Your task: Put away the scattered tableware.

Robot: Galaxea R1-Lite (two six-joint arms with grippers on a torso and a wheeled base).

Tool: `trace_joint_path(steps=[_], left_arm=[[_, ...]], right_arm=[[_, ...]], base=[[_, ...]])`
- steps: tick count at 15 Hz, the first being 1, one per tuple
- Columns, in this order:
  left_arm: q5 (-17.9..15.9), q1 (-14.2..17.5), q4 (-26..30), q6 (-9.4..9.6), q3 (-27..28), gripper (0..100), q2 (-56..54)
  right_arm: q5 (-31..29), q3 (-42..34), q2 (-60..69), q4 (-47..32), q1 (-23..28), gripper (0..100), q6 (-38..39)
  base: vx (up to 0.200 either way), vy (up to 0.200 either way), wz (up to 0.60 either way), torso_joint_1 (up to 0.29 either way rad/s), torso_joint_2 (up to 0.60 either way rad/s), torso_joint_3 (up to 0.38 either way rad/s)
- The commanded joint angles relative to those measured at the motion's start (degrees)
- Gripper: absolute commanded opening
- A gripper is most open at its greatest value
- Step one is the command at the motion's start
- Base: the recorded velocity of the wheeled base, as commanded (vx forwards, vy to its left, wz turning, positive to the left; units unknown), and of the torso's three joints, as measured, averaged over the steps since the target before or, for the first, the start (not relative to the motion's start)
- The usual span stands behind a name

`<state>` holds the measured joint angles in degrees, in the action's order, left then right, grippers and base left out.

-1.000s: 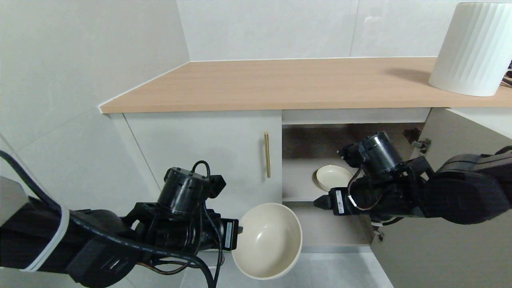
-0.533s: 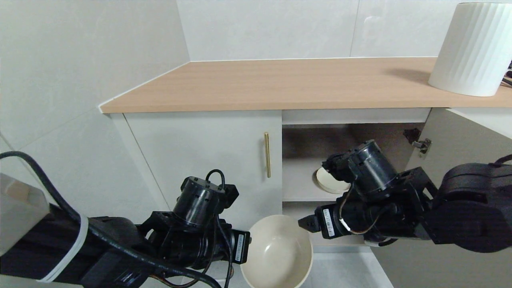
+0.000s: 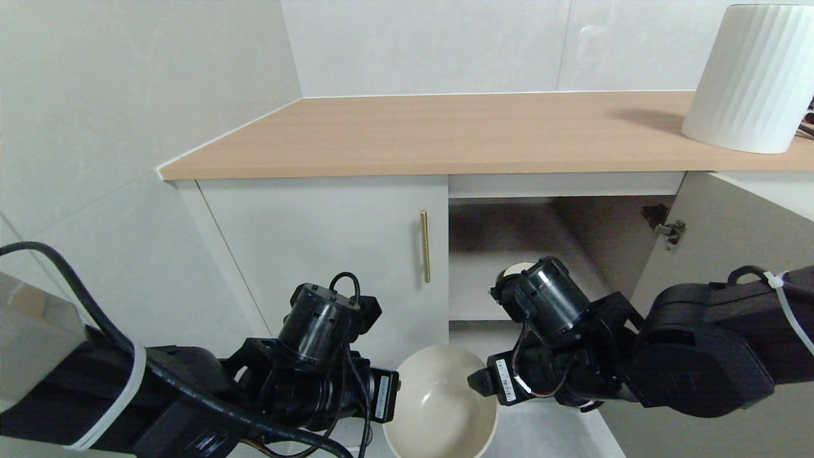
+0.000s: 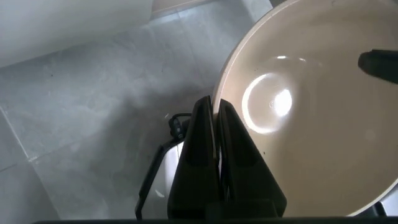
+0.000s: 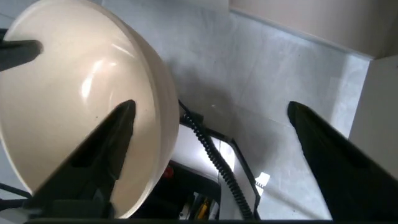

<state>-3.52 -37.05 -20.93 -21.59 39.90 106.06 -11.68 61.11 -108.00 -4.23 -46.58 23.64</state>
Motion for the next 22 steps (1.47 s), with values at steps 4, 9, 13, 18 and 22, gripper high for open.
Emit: trace_joint_path(steps=[4, 9, 13, 18, 22], left_arm=[[0.0, 0.0, -0.1, -0.03, 0.1, 0, 1.2], [0.1, 0.0, -0.6, -0.21, 0.1, 0, 1.4], [0.1, 0.0, -0.7, -0.21, 0.0, 0, 1.5], [0.8, 0.0, -1.0, -0.30, 0.0, 100, 1.4], [0.8, 0.0, -2.1, -0.56, 0.0, 100, 1.2]], right_arm=[[0.0, 0.0, -0.5, 0.0, -0.3, 0, 0.0], [0.0, -0.2, -0.7, 0.0, -0.6, 0, 0.0], [-0.1, -0.2, -0.7, 0.0, -0.6, 0, 0.0], [0.0, -0.2, -0.8, 0.0, -0.6, 0, 0.0], [-0.1, -0.1, -1.3, 0.0, -0.5, 0, 0.0]], base=[[0.000, 0.000, 0.00, 0.000, 0.00, 0.000], [0.000, 0.000, 0.00, 0.000, 0.00, 0.000], [0.000, 0.000, 0.00, 0.000, 0.00, 0.000], [0.000, 0.000, 0.00, 0.000, 0.00, 0.000], [0.000, 0.000, 0.00, 0.000, 0.00, 0.000]])
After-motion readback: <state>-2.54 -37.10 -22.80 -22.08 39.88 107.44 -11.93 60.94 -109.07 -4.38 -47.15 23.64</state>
